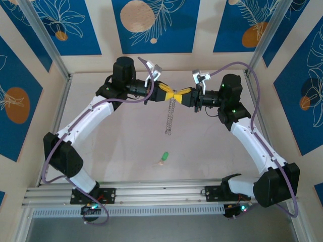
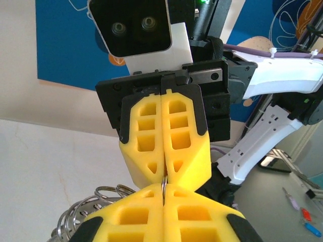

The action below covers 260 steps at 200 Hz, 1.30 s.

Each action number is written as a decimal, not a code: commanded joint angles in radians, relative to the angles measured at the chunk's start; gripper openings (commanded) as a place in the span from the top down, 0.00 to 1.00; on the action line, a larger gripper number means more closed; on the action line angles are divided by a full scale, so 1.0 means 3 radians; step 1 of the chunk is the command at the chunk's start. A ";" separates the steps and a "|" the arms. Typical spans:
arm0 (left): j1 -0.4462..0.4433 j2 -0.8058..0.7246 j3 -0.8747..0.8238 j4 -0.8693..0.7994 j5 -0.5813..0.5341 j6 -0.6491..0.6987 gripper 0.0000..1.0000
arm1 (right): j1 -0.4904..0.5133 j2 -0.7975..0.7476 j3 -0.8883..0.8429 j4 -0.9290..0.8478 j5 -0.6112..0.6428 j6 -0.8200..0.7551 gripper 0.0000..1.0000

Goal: Put the keys on the keyring

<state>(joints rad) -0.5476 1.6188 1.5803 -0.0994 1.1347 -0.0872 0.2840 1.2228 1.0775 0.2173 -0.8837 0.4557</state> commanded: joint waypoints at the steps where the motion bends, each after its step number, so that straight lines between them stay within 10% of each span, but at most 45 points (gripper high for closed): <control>1: -0.0009 -0.0156 -0.0121 0.0643 -0.0184 -0.0311 0.71 | -0.0023 -0.0067 -0.0135 0.0324 0.0154 0.0211 1.00; 70: 0.0072 -0.0654 -0.0927 0.1670 -0.1296 -0.0996 0.56 | -0.0037 -0.0083 -0.0347 0.1413 0.0414 0.0771 1.00; 260: 0.0066 -0.0131 -0.1202 0.3729 -0.0639 -0.2560 0.60 | 0.0107 0.0078 -0.0513 0.2241 0.0948 0.1119 1.00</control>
<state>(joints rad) -0.5323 1.5684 1.2243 0.9203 0.9134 -0.8135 0.3084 1.2476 0.9333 0.8455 -0.6422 0.7860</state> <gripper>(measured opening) 0.397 0.058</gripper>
